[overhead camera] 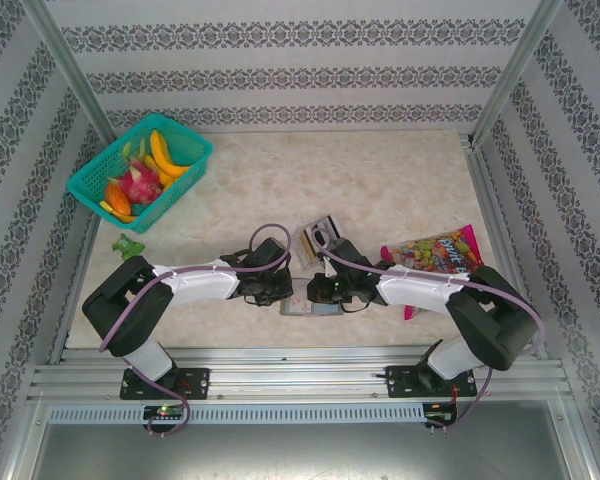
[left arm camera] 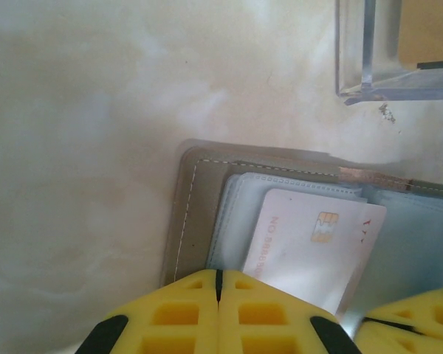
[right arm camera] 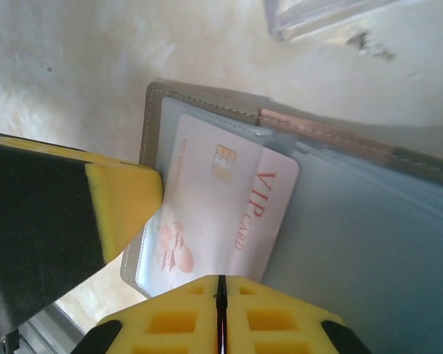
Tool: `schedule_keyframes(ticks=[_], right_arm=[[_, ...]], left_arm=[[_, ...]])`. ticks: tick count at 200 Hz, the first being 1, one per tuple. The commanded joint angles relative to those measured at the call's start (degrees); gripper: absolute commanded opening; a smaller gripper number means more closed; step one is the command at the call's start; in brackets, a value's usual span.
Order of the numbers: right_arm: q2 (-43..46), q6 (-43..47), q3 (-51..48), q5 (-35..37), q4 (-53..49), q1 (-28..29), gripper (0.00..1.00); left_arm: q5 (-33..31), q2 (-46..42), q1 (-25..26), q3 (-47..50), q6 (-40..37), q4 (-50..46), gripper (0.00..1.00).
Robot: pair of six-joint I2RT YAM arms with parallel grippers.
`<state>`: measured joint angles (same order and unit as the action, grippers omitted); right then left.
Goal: Put the credit cards into the card holder
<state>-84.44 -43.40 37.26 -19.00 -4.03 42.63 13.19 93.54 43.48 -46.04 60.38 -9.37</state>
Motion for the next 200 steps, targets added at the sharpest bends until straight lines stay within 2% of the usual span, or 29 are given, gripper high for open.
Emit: schedule_keyframes(ticks=[1,37,57,75,130,153,183,200], right_arm=[[1.9,1.7,1.4,5.3,-5.1,0.1,0.12],[-1.6,0.1,1.4,3.6,-2.5,0.0,0.14],[-3.6,-0.8,1.7,2.0,0.0,0.2,0.12],[-5.3,-1.4,2.2,-0.2,2.7,0.4,0.06],[-8.5,-1.8,4.6,-3.6,6.8,1.6,0.05],[-8.7,-0.8,5.2,-3.1,5.5,1.5,0.06],[-7.6,1.8,6.8,3.6,-4.0,1.6,0.07],[-7.4,2.4,6.8,4.3,-5.5,1.5,0.07]], left_arm=[[-2.7,-0.4,0.2,1.3,-0.3,-3.7,0.08],[-2.4,-0.5,0.2,1.3,-0.7,-3.3,0.09],[-2.1,-0.5,0.2,1.4,-0.6,-3.0,0.09],[-2.0,-0.5,0.2,1.5,-0.6,-2.8,0.1],[-1.5,-0.4,0.2,1.1,-0.9,-2.3,0.11],[-2.0,-1.3,0.2,1.2,-1.1,-2.6,0.13],[-5.9,-5.7,0.3,0.4,-1.2,-6.3,0.18],[-7.5,-8.7,0.5,-0.4,-2.1,-7.2,0.2]])
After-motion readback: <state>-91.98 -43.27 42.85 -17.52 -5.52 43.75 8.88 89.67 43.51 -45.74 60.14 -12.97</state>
